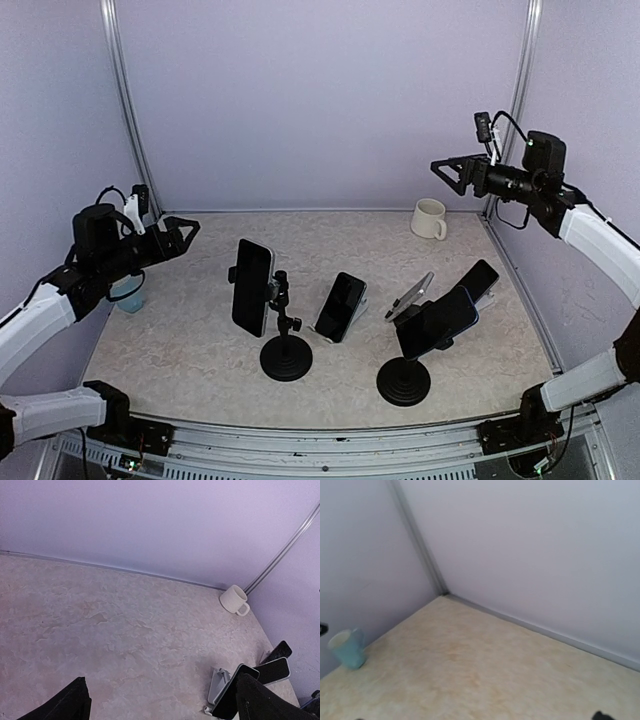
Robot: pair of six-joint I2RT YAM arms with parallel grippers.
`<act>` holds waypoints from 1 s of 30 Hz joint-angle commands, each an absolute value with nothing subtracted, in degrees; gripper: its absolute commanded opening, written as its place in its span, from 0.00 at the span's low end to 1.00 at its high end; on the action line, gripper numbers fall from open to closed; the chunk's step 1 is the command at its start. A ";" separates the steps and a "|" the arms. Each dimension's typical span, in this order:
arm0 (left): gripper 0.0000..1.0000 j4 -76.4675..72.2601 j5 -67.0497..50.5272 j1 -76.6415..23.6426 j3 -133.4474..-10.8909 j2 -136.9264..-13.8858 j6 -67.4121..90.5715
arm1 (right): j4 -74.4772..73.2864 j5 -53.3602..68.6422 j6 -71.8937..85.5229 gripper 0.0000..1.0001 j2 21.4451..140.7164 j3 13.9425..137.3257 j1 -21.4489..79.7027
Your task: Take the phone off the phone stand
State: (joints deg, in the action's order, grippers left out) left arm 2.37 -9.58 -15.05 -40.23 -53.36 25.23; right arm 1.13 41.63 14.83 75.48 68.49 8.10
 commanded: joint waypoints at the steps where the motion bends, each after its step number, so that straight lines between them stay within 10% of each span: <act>1: 0.99 7.32 -15.26 -15.95 -39.72 -46.98 23.10 | -4.78 40.66 9.98 0.96 74.67 73.05 14.80; 30: 0.99 24.41 -6.86 -47.72 -40.05 -31.04 29.10 | -9.12 13.40 -18.75 0.87 77.26 72.08 57.83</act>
State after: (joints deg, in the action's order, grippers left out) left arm 23.07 -12.10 -42.83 -40.18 -31.35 26.68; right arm -9.58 18.22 -15.42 76.16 72.53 55.07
